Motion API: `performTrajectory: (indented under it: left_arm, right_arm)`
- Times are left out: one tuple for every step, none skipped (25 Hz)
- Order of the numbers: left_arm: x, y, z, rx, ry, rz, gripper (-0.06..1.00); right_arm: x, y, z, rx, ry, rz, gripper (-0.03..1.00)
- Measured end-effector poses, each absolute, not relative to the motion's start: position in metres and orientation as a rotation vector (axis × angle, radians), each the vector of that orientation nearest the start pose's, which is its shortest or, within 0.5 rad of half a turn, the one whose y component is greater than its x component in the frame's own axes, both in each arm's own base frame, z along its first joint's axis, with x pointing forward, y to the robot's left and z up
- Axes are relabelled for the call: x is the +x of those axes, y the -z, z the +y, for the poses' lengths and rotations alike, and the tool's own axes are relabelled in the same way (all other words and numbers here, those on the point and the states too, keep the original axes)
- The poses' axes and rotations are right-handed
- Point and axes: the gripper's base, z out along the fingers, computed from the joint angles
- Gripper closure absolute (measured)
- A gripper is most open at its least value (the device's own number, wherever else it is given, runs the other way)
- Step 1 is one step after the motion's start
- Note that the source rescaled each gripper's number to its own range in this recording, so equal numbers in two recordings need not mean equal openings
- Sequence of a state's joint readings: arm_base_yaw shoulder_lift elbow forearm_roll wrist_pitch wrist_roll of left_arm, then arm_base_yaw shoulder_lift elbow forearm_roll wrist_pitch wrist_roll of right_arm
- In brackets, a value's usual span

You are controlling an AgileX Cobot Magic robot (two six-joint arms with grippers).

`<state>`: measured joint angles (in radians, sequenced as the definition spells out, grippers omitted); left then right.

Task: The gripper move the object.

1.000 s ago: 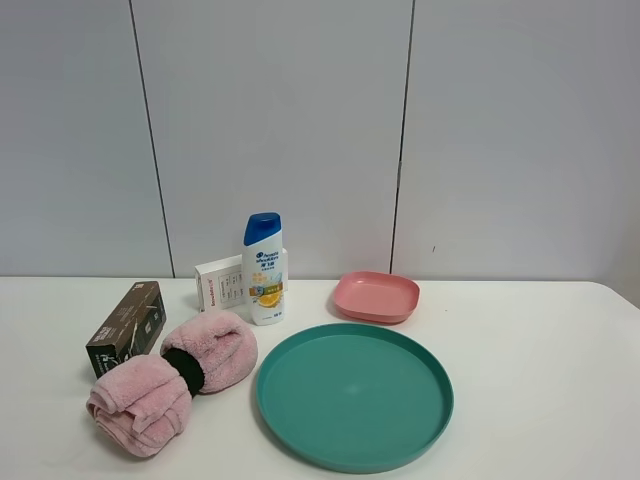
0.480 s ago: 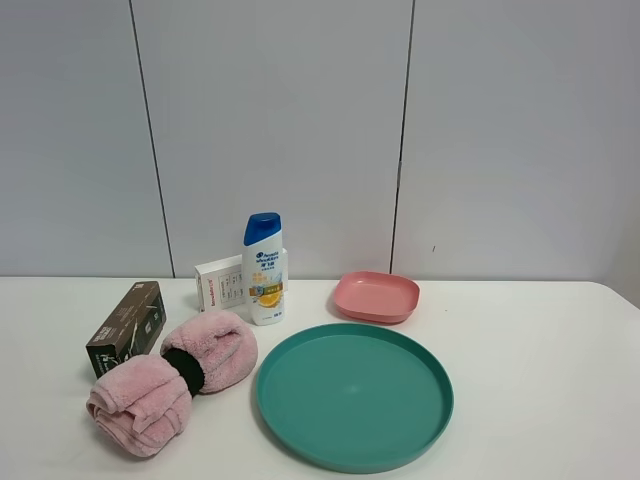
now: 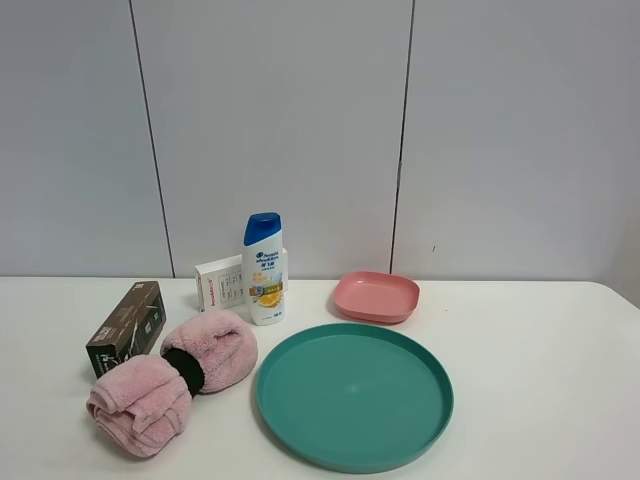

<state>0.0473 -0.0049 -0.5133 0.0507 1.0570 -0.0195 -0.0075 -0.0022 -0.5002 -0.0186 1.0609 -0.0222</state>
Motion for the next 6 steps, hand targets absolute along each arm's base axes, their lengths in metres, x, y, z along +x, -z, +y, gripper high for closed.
performTrajectory:
  left_arm:
    - [-0.0073,-0.2813,0.0037,-0.07,-0.078,2.021,-0.06]
    - [-0.0073,-0.2813,0.0037,-0.07,-0.078,2.021,-0.06]
    - [-0.0073,-0.2813,0.0037,-0.07,-0.078,2.021,-0.06]
    - [-0.0073,-0.2813,0.0037,-0.07,-0.078,2.021,-0.06]
    - [-0.0073,-0.2813,0.0037,-0.07,-0.078,2.021,-0.06]
    - [-0.0073,-0.2813,0.0037,-0.07,-0.078,2.021,-0.06]
  right_arm:
    - [-0.0053,-0.2773,-0.0014,-0.014,0.041,2.042,-0.03]
    - [-0.0053,-0.2773,-0.0014,-0.014,0.041,2.042,-0.03]
    - [-0.0053,-0.2773,-0.0014,-0.014,0.041,2.042,-0.03]
    - [-0.0053,-0.2773,-0.0014,-0.014,0.041,2.042,-0.03]
    - [-0.0053,-0.2773,-0.0014,-0.014,0.041,2.042,-0.03]
    - [-0.0053,-0.2773,-0.0014,-0.014,0.041,2.042,-0.03]
